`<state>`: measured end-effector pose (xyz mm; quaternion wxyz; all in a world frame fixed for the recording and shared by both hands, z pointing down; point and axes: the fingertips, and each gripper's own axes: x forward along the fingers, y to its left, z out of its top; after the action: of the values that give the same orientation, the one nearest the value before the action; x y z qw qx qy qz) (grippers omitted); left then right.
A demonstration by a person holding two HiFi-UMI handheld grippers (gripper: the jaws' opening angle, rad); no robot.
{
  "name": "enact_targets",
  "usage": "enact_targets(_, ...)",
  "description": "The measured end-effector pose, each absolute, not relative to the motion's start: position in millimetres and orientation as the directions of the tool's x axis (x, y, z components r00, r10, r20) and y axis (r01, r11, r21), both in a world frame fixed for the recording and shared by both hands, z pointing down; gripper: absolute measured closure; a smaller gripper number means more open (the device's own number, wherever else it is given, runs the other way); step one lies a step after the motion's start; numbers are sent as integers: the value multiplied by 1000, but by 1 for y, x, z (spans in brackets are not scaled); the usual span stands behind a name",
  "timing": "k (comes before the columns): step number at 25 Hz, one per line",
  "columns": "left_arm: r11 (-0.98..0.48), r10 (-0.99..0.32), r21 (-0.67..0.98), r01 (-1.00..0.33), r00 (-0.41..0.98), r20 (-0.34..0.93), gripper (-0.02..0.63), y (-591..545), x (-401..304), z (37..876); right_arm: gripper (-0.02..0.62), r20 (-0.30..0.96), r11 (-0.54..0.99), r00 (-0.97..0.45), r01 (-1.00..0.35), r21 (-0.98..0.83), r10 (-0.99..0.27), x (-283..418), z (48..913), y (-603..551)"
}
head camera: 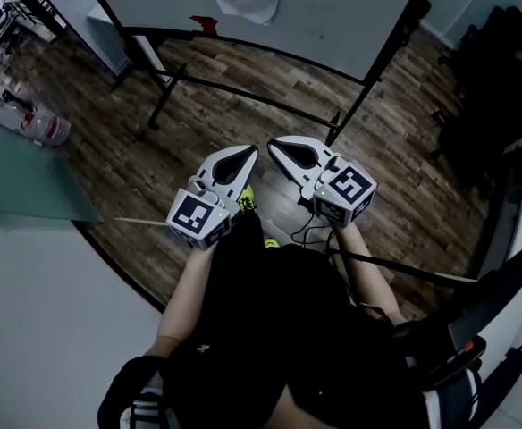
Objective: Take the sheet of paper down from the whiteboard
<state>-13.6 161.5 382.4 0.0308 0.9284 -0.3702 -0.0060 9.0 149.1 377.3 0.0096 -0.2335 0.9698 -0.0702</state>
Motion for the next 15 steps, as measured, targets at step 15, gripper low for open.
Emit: enact_targets(15,-747,-663,62,-662,749,8,586,98,-19,383,591,35,851,-862,-506,-145,-506,6,381,86)
